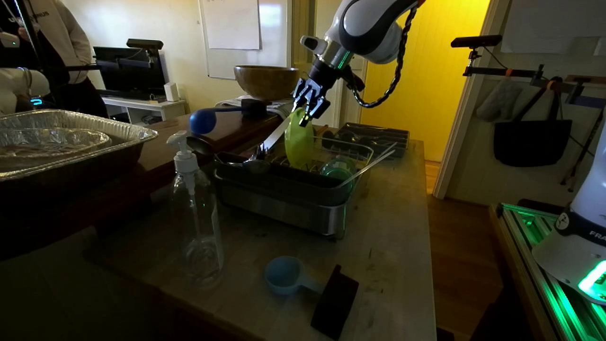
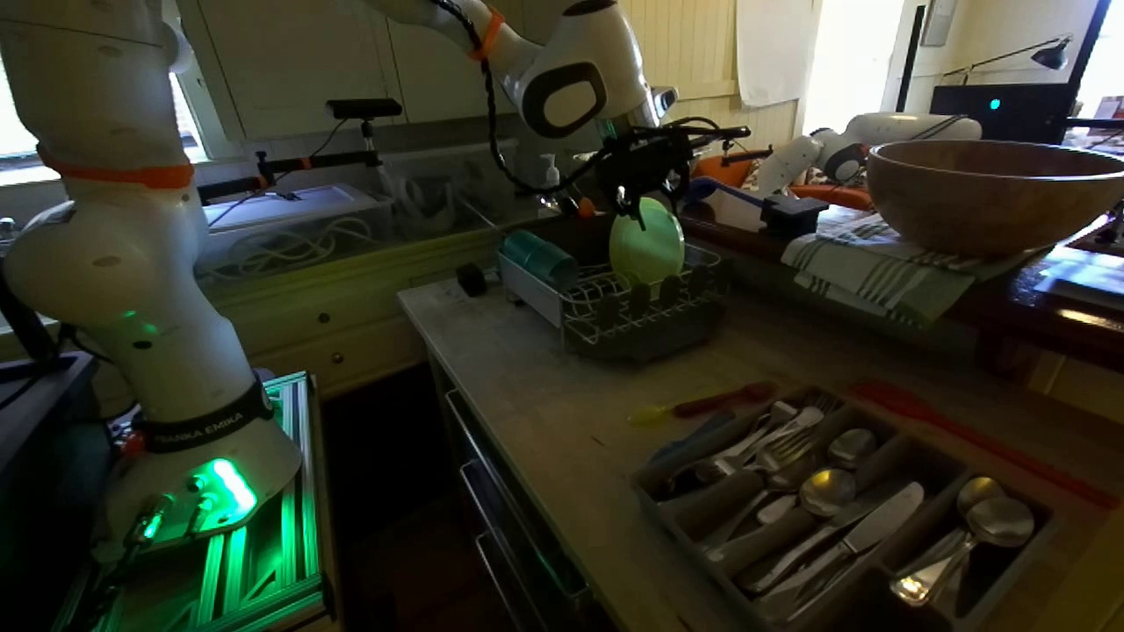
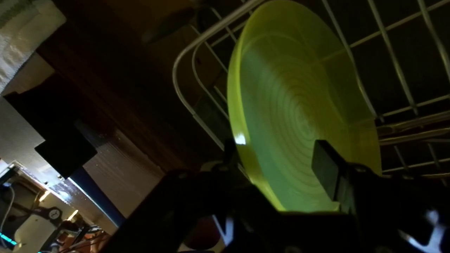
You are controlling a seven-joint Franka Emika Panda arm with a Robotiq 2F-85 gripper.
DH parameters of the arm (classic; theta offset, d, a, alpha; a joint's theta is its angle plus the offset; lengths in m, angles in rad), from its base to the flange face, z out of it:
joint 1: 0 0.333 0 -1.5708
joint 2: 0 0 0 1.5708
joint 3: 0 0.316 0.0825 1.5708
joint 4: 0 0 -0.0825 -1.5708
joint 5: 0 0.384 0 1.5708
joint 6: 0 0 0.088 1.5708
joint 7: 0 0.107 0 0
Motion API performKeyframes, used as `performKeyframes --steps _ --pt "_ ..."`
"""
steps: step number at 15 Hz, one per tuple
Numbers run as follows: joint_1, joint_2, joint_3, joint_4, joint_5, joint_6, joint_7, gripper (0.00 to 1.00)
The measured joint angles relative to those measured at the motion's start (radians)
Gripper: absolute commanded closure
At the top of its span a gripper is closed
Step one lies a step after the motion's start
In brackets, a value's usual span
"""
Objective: Put the plate on the countertop
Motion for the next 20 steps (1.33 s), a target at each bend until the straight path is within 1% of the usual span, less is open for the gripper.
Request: performKeyframes --steps 1,3,5,6,8,9,12,13,14,15,20 --pt "-0.006 0.003 0.005 0.004 0.0 0.0 0.0 0.8" --pt "-0.015 0.004 0.013 0.01 0.0 0.0 -0.001 0.94" --pt "-0.022 0.002 0.016 0.012 0.0 -0.004 -0.007 0.94" --pt "-0.025 0.001 0.017 0.012 0.0 -0.009 -0.013 0.96" --pt "-0.032 -0.006 0.02 0.013 0.0 -0.027 -0.022 0.94" --pt "-0.034 -0.011 0.02 0.013 0.0 -0.036 -0.023 0.96" --pt "-0.04 -0.026 0.02 0.013 0.004 -0.042 -0.024 0.95" --pt "-0.041 -0.033 0.02 0.014 0.007 -0.042 -0.024 0.98" --pt "-0.044 -0.043 0.018 0.02 0.013 -0.041 -0.023 0.99" --pt "-0.045 -0.053 0.016 0.028 0.021 -0.041 -0.019 0.96" --pt "-0.045 -0.099 -0.003 0.06 0.039 -0.038 0.024 0.96"
